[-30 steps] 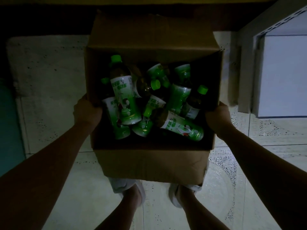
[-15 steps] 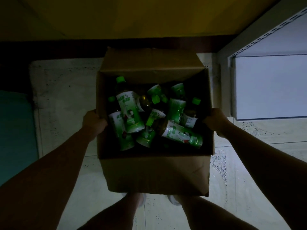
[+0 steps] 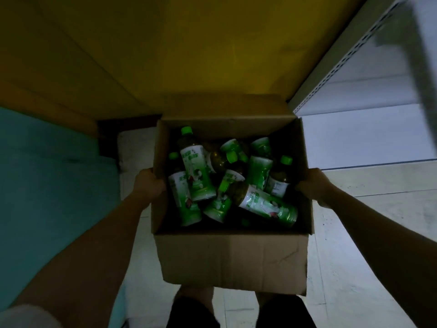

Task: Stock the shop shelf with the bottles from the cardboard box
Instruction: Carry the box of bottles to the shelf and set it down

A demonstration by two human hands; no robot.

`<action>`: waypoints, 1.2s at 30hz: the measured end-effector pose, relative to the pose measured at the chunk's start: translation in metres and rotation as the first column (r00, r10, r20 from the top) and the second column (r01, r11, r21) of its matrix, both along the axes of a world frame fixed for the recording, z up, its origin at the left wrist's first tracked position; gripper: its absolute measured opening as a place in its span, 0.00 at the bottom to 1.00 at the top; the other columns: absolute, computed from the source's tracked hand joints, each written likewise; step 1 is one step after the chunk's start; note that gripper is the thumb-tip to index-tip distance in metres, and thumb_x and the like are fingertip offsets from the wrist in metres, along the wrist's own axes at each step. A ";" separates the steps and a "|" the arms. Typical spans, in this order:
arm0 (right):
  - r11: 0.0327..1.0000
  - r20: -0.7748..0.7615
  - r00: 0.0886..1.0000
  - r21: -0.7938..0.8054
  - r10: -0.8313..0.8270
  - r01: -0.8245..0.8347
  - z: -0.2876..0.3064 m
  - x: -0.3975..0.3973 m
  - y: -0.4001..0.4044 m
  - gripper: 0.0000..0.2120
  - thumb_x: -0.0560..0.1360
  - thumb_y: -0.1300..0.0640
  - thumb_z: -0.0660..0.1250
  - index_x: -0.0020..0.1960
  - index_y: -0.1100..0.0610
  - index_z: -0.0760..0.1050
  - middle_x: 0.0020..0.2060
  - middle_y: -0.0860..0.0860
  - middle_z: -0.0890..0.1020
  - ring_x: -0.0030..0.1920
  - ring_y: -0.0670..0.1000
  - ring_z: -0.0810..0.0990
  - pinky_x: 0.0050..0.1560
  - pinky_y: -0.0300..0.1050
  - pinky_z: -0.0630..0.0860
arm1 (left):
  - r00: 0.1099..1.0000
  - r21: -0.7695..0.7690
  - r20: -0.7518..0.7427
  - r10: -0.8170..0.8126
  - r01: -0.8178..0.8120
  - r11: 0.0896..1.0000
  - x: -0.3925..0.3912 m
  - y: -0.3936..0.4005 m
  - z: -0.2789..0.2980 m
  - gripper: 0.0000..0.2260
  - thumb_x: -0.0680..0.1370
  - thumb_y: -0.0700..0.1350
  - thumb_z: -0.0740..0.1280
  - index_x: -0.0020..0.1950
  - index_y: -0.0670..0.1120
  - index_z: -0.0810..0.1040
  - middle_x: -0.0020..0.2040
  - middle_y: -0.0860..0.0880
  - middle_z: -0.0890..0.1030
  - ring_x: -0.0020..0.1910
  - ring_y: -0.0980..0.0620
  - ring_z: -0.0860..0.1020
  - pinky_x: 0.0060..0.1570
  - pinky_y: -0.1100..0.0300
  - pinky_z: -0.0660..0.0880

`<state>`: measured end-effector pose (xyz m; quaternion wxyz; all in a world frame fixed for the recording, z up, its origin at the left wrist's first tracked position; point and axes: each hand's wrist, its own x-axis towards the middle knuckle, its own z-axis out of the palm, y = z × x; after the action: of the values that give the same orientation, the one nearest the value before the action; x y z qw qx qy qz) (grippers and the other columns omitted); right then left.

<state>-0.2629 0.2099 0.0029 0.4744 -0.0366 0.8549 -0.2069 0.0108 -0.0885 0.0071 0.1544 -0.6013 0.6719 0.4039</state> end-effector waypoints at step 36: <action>0.801 -0.054 0.800 -0.038 -0.598 0.597 0.333 0.170 0.448 0.14 0.75 0.67 0.61 0.59 0.69 0.73 0.51 0.64 0.81 0.49 0.63 0.84 0.49 0.58 0.83 | 0.666 -0.032 0.015 -0.746 0.746 0.666 -0.124 0.337 0.300 0.06 0.67 0.33 0.72 0.31 0.39 0.77 0.34 0.42 0.76 0.34 0.46 0.74 0.33 0.57 0.73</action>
<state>-0.0931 0.6575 0.3361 0.3575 0.2234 0.8353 -0.3528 -0.1128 0.2488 0.3072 0.2957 -0.2770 0.8658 0.2936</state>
